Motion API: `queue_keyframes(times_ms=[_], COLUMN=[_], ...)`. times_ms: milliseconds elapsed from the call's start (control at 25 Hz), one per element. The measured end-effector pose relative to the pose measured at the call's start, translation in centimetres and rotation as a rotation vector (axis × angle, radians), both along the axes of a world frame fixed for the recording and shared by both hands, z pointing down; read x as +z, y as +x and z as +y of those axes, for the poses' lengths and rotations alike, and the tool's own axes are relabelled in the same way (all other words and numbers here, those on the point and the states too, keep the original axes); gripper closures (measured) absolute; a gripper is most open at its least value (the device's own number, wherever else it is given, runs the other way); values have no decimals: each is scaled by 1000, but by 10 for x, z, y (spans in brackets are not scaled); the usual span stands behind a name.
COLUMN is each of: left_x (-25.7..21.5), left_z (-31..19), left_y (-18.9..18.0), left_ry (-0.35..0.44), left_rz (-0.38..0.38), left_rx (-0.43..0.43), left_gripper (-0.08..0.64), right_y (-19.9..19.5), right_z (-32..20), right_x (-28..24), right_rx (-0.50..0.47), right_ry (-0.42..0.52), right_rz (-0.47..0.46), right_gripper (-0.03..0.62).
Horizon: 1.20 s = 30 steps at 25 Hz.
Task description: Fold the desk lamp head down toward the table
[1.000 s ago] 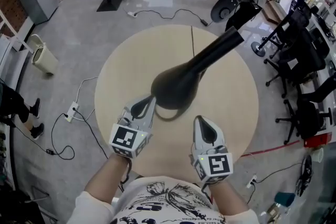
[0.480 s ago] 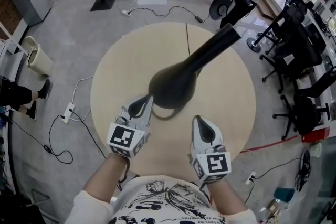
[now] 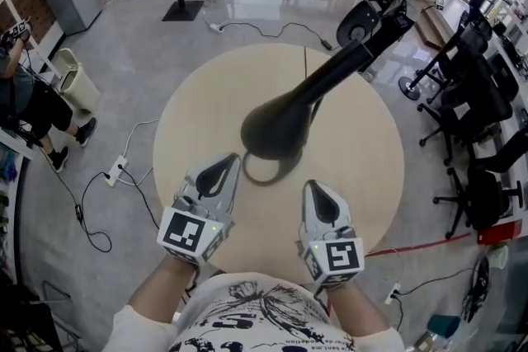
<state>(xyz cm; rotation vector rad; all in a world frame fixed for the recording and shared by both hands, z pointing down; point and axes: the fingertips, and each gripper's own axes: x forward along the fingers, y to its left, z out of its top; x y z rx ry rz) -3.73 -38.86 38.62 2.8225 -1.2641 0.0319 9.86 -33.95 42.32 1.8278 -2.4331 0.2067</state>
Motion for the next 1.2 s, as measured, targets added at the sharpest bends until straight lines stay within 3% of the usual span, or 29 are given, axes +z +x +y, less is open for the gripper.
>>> queue_keyframes(times_ms=[640,960,1200], left_x=[41,50,46], left_z=[147,203,253], left_y=[28,36,27], left_ry=[-118,-141,-107], left_rz=[22,25,31], left_rx=[-144,-137,-98], left_gripper=[557,557,557], right_y=[10,17,3], right_z=[102,159,210], right_x=[-1,9,8], right_rx=[-185,-173,-154], right_ry=[21,-1,15], right_rz=[20,10,30], right_gripper=[583,583,583])
